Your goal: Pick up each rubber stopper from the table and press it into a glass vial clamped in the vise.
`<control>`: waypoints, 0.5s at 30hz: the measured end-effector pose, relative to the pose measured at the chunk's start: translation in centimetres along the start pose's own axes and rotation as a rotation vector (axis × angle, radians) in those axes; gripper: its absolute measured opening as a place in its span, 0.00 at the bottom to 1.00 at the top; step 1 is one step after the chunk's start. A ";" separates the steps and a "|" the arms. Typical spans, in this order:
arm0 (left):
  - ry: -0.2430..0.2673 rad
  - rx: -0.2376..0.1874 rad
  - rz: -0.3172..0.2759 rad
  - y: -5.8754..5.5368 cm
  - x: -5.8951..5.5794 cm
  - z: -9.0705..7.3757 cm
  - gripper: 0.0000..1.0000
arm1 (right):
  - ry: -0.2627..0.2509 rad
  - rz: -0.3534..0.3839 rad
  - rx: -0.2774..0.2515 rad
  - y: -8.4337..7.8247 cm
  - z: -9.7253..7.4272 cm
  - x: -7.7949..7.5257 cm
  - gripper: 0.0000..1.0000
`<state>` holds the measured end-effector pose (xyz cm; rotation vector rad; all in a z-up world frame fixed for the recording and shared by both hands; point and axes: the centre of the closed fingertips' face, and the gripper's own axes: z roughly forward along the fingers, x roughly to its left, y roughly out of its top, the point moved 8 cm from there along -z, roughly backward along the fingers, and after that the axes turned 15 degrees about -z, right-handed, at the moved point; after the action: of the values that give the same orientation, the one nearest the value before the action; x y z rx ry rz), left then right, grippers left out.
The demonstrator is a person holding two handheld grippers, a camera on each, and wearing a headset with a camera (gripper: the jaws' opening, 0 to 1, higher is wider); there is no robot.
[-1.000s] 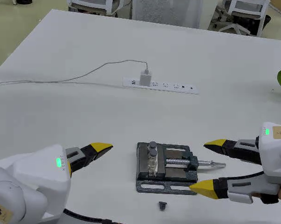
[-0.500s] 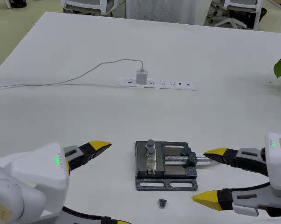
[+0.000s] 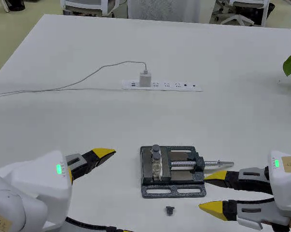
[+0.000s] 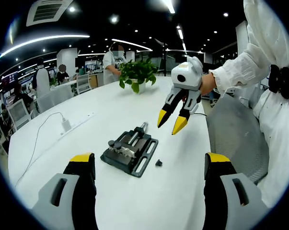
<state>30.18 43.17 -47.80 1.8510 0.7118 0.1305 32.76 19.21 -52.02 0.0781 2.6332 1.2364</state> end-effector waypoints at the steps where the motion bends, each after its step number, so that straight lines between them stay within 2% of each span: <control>1: -0.001 0.000 0.000 0.0 0.0 0.0 0.94 | 0.003 -0.001 0.002 0.0 0.2 0.1 0.21; 7: -0.005 0.004 -0.003 0.0 -0.1 0.2 0.93 | 0.035 -0.022 0.016 -0.3 1.9 0.5 0.11; 15: -0.008 0.005 -0.007 0.0 0.0 0.4 0.93 | 0.086 -0.058 0.053 -1.0 4.4 0.7 0.07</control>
<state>30.35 42.81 -47.92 1.8523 0.7137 0.1163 33.11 21.94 -55.62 -0.0433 2.7212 1.1774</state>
